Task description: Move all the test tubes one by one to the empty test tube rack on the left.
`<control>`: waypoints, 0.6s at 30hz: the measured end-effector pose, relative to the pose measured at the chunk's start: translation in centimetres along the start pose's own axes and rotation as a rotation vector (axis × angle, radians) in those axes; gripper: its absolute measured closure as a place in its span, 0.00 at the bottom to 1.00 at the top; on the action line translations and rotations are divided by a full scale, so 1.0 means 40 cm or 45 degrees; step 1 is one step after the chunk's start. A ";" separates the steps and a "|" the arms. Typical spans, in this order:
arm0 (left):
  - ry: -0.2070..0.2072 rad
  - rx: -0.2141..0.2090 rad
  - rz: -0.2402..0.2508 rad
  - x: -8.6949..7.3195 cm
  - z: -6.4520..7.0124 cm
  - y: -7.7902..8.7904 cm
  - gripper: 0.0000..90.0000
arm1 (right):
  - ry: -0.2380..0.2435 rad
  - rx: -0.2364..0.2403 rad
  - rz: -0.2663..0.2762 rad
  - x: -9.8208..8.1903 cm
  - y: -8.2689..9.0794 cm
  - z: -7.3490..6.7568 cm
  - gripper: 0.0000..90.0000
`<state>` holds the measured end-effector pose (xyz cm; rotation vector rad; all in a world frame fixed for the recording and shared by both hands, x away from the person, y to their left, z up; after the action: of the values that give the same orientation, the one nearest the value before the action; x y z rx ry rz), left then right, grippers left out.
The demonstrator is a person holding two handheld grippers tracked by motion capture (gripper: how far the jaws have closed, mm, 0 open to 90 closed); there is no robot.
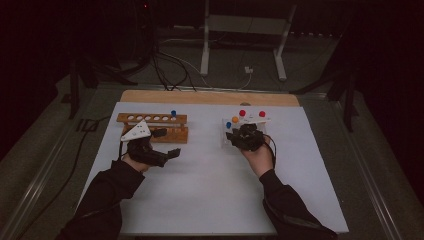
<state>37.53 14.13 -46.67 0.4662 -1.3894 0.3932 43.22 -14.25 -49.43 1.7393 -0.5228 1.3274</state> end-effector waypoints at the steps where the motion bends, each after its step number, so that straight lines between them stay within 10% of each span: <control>1: 0.001 0.001 0.001 0.000 0.000 0.000 0.03 | -0.012 0.003 -0.001 -0.001 -0.005 0.000 0.74; 18: 0.000 0.004 -0.017 -0.008 -0.007 0.002 0.03 | 0.048 -0.065 0.016 0.012 -0.031 -0.009 0.86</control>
<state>37.68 14.34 -47.01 0.4779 -1.3851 0.3846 44.10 -13.23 -49.44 1.6689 -0.5425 1.3425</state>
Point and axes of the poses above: each handheld gripper's, and its own axes: y roughly backward along the jaws, x roughly out of its top, z roughly to its right, the point moved 5 cm from there along -y, roughly forward along the jaws, and after that the axes turned 14 degrees about z, right-handed, at the moved point
